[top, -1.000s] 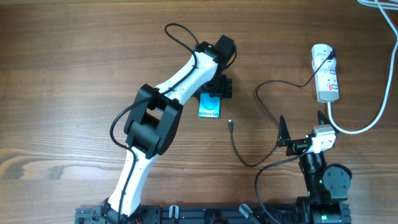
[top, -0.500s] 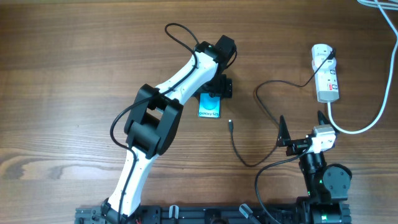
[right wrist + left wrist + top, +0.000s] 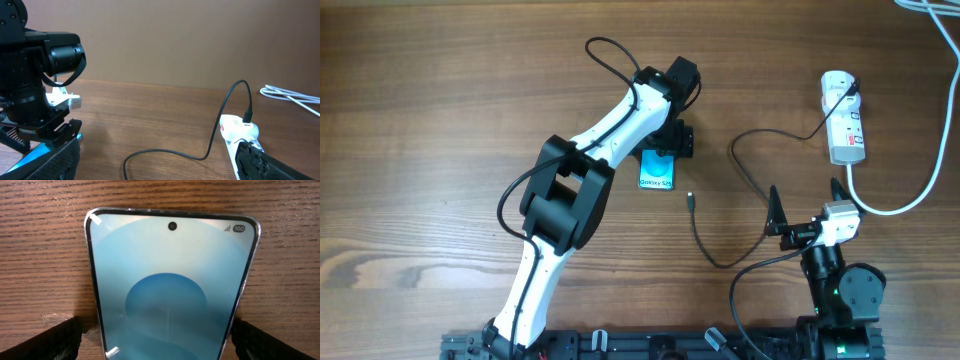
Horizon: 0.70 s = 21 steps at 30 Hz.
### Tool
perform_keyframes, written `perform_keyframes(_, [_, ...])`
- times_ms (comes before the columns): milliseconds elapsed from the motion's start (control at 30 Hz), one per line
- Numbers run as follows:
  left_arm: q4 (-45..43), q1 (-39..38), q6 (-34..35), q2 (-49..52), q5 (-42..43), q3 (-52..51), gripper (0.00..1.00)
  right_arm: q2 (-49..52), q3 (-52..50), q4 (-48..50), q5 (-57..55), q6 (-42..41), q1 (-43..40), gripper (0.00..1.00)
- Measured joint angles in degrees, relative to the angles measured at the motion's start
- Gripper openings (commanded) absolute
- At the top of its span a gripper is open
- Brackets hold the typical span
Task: Plug charger to phone and switch on socket
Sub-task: 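Close the left gripper on the phone's bottom edge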
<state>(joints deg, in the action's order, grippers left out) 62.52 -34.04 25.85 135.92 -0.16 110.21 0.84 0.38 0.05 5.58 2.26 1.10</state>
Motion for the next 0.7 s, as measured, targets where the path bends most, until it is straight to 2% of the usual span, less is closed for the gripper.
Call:
perform_keyframes(233, [0.0, 0.0, 0.1, 0.0, -0.1, 0.0, 0.87, 0.0, 0.0, 0.0, 0.0, 0.0, 0.0, 1.00])
perform_keyframes(333, [0.0, 0.0, 0.1, 0.0, -0.2, 0.0, 0.78, 0.0, 0.0, 0.0, 0.0, 0.0, 0.0, 1.00])
perform_keyframes(600, [0.0, 0.0, 0.2, 0.0, -0.2, 0.0, 0.77, 0.0, 0.0, 0.0, 0.0, 0.0, 0.0, 1.00])
perform_keyframes(700, [0.0, 0.0, 0.2, 0.0, -0.2, 0.0, 0.73, 0.0, 0.0, 0.0, 0.0, 0.0, 0.0, 1.00])
